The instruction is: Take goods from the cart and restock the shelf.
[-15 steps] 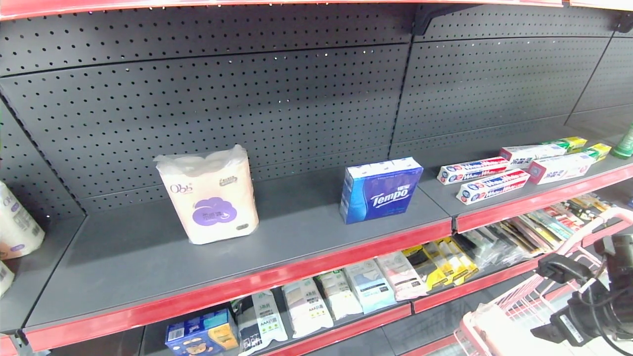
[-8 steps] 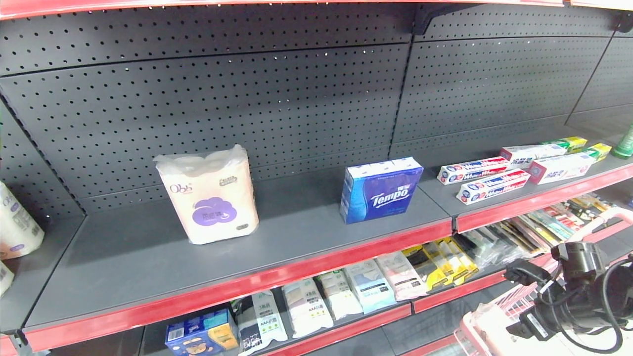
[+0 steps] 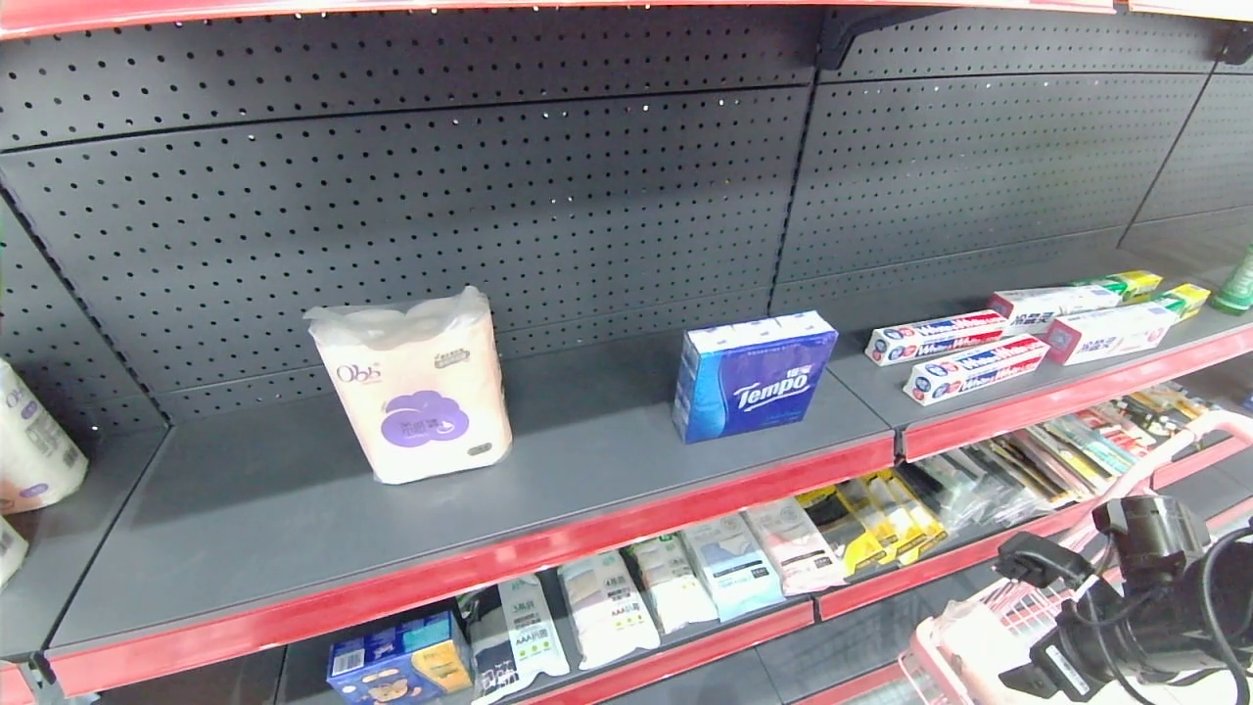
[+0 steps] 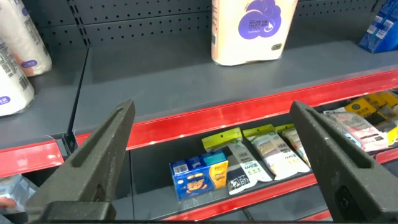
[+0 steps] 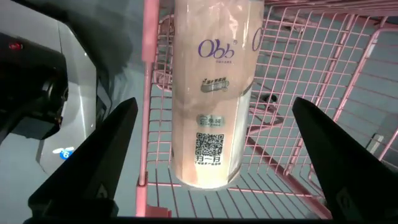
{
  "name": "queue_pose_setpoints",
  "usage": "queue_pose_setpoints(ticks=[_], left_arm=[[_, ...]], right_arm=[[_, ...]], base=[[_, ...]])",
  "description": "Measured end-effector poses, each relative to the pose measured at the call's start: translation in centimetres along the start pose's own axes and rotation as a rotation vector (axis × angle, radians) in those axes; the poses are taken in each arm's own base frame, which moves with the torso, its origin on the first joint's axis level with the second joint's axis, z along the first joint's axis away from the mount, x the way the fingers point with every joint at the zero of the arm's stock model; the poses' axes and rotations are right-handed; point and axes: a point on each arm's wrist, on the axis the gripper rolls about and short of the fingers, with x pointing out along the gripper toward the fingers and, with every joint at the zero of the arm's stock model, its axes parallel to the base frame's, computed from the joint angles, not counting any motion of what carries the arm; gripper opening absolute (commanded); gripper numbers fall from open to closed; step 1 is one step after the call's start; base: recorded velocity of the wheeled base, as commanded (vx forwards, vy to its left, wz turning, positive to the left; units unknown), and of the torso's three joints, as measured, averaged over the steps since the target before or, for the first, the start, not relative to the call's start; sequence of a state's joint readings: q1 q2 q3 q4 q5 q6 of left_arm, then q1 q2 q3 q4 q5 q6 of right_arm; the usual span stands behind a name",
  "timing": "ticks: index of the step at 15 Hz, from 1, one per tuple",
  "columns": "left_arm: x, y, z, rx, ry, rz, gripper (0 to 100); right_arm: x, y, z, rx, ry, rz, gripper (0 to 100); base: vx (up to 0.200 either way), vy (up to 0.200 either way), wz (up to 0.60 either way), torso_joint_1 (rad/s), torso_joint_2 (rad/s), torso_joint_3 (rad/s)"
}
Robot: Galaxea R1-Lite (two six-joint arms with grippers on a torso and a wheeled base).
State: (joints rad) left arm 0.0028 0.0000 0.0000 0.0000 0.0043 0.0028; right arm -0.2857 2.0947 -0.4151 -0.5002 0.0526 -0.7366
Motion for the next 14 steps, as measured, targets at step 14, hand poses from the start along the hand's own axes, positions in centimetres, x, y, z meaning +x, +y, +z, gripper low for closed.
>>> queue_pose_setpoints(ticks=[14], left_arm=[[0.0, 0.0, 0.0, 0.0, 0.0, 0.0, 100]], right_arm=[[0.34, -0.68, -0.43, 0.028, 0.007, -0.01, 100]], base=[[0.0, 0.0, 0.0, -0.118, 0.26, 0.14]])
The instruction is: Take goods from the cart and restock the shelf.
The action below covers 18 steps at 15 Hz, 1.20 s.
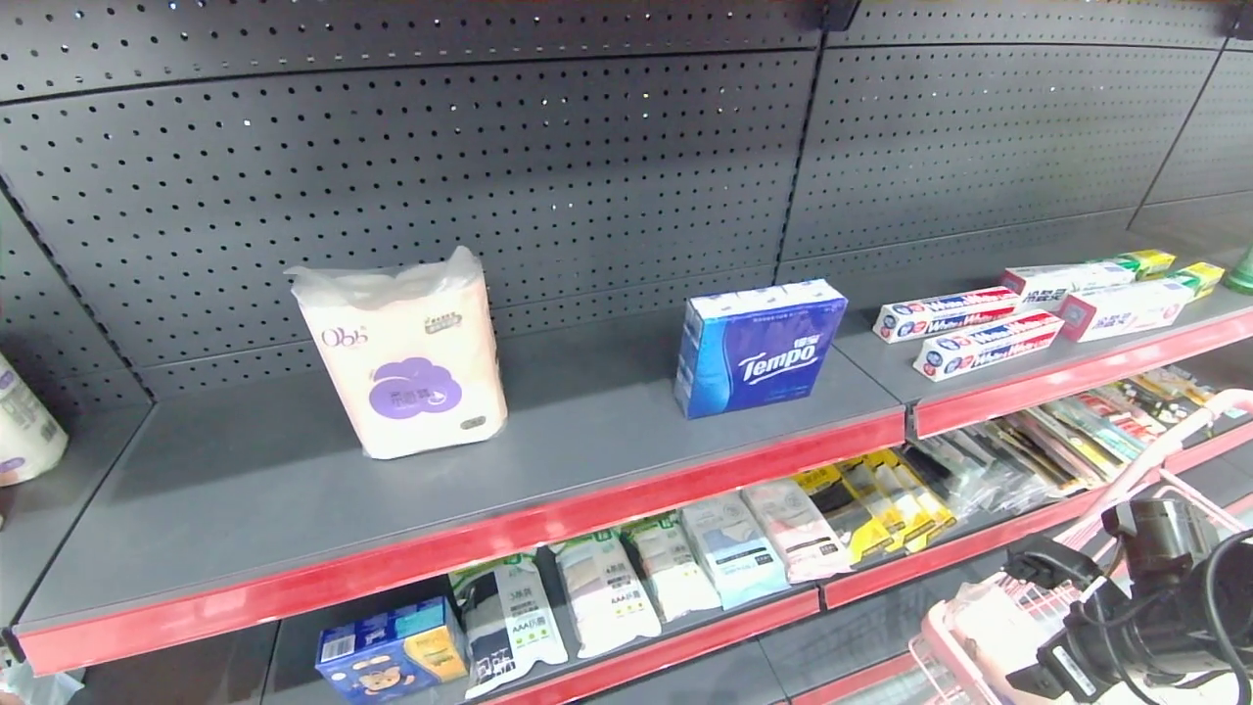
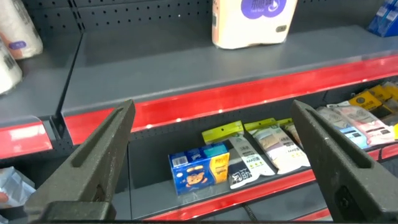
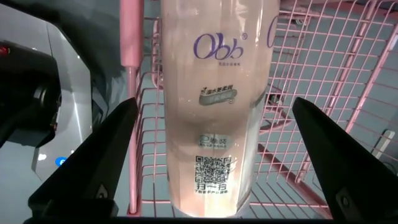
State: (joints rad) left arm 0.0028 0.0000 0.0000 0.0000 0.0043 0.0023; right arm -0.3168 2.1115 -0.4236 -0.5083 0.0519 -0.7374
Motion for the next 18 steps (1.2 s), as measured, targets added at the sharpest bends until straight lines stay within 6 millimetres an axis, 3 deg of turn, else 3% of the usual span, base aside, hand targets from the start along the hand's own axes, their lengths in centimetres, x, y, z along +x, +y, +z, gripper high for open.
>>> queue_pose_setpoints(ticks=[7, 18], left_arm=[[0.0, 0.0, 0.0, 0.0, 0.0, 0.0, 100], [0.0, 0.0, 0.0, 0.001, 0.0, 0.0, 100]], right_arm=[[0.2, -1.1, -0.2, 0.032, -0.004, -0.023, 100], [2.3, -1.8, -0.3, 0.046, 0.022, 0.0, 100]], base=[[0.0, 0.0, 0.0, -0.155, 0.34, 0.182], [0.0, 0.0, 0.0, -0.004, 0.01, 0.006]])
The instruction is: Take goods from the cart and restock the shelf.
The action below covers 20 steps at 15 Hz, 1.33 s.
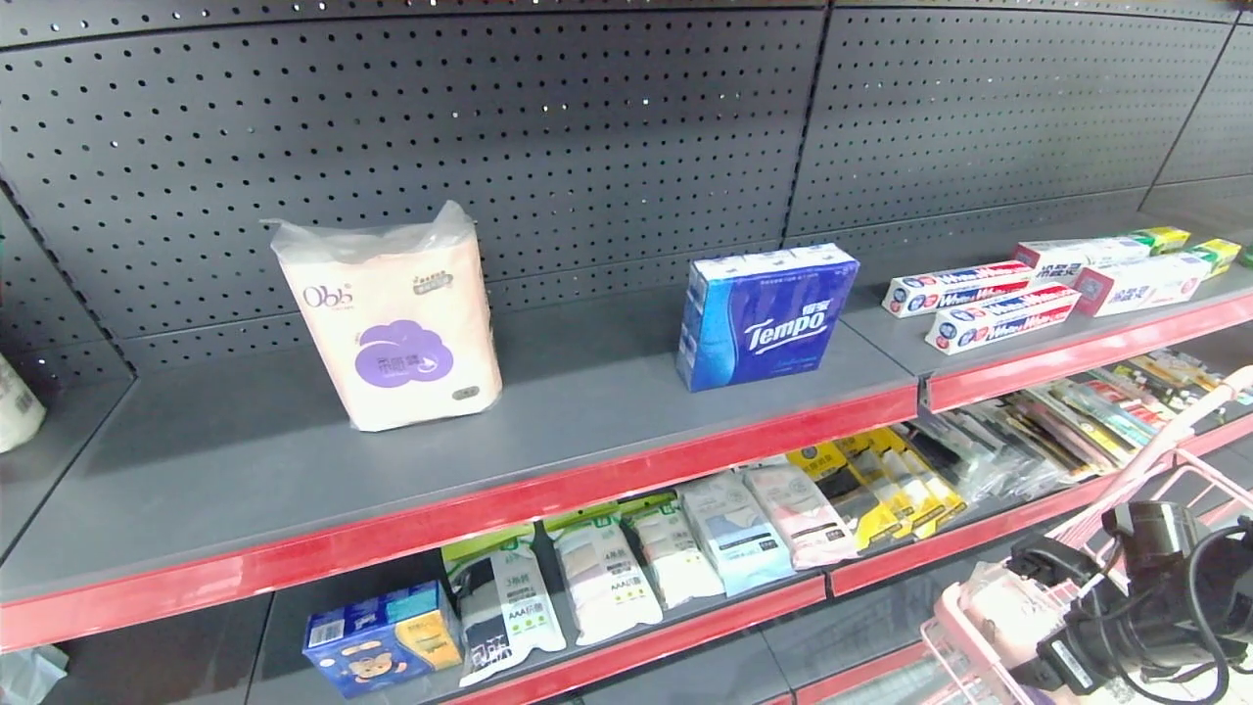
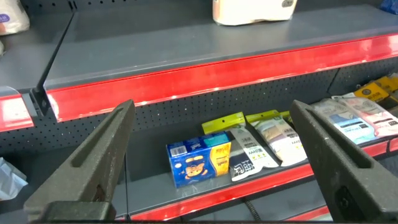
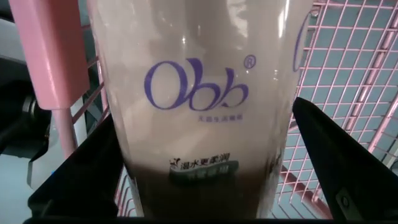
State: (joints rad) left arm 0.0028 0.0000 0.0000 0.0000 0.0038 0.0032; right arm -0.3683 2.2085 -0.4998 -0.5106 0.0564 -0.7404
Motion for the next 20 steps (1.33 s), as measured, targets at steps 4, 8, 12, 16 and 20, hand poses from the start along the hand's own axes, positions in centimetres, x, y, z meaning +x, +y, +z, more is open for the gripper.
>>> queue_pose_setpoints(ticks=[4, 8, 12, 16, 20], left_arm=[[0.0, 0.0, 0.0, 0.0, 0.0, 0.0, 100], [0.0, 0.0, 0.0, 0.0, 0.0, 0.0, 100], [0.0, 0.0, 0.0, 0.0, 0.0, 0.0, 100], [0.0, 0.0, 0.0, 0.0, 0.0, 0.0, 100], [0.0, 0.0, 0.0, 0.0, 0.0, 0.0, 100]], right_arm=[[0.4, 0.0, 0.0, -0.025, -0.005, 0.019, 100], [0.53, -0.11, -0.03, -0.08, -0.007, 0.021, 100], [0.55, -0.33, 0.12, -0.142, -0.007, 0.009, 100], [0.6, -0.39, 0.48, -0.152, 0.018, 0.001, 100], [0.48, -0.44, 0.64, -0.141, 0.087, 0.062, 100]], base=[[0.0, 0.0, 0.0, 0.0, 0.0, 0.0], [0.0, 0.0, 0.0, 0.0, 0.0, 0.0], [0.0, 0.0, 0.0, 0.0, 0.0, 0.0], [0.0, 0.0, 0.0, 0.0, 0.0, 0.0], [0.0, 0.0, 0.0, 0.0, 0.0, 0.0]])
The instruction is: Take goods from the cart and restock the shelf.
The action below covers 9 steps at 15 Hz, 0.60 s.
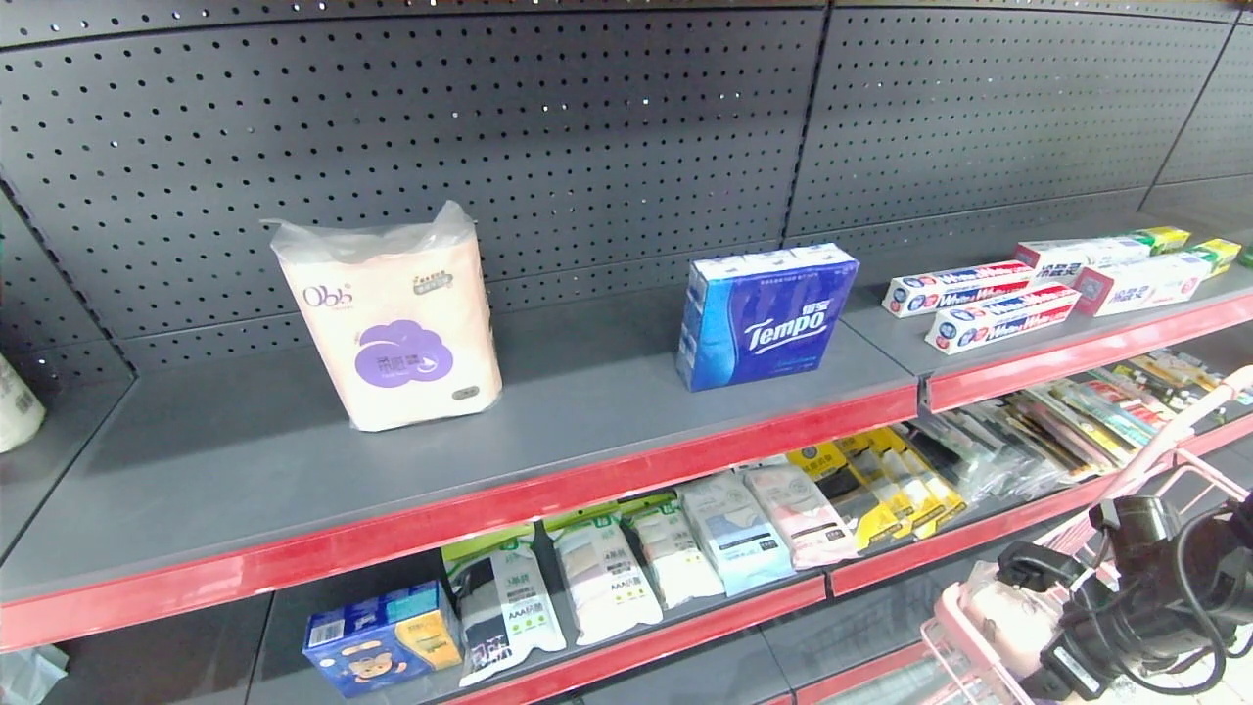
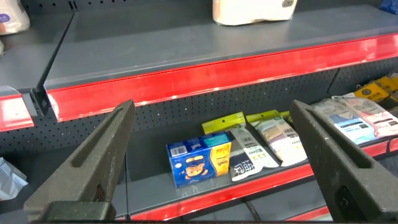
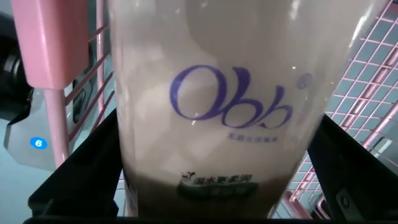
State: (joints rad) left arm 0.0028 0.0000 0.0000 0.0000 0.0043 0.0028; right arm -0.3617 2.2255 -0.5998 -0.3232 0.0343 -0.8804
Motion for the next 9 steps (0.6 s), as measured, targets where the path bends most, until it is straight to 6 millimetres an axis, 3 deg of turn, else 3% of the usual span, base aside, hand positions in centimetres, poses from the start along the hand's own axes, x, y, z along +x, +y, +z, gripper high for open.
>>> queue_pose_setpoints(ticks=[9], left_arm=[[0.0, 0.0, 0.0, 0.0, 0.0, 0.0, 100]], right_arm=[[-0.1, -0.3, 1.3, 0.037, -0.027, -0.004, 100]], base=[[0.0, 0.0, 0.0, 0.0, 0.0, 0.0]])
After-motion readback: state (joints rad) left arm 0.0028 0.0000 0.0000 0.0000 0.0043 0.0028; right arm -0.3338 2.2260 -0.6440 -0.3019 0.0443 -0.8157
